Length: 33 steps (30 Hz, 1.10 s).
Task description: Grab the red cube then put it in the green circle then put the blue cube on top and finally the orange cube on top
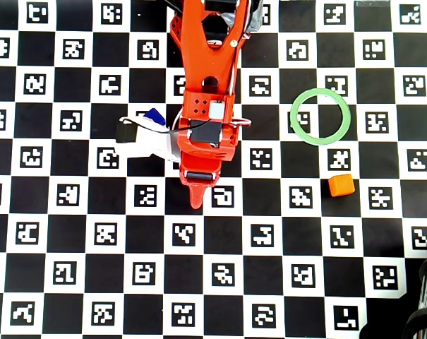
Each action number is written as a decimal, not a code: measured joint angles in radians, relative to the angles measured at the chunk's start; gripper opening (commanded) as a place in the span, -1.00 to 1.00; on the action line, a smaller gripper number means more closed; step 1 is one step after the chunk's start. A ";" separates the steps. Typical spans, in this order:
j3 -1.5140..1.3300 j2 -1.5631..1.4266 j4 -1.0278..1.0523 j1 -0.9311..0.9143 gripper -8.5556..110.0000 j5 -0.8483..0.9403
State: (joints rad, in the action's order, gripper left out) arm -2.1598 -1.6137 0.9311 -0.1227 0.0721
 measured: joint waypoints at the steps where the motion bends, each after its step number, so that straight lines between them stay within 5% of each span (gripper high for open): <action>1: 0.000 0.005 0.000 0.000 -0.12 0.008; 20: 0.002 0.008 -0.006 -0.003 -0.14 0.066; 26: 0.002 0.008 -0.006 -0.003 -0.78 0.077; 33: 0.002 0.008 -0.006 -0.003 -0.87 0.081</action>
State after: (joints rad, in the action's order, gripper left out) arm -2.1583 -1.6061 0.9250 -0.1258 0.1534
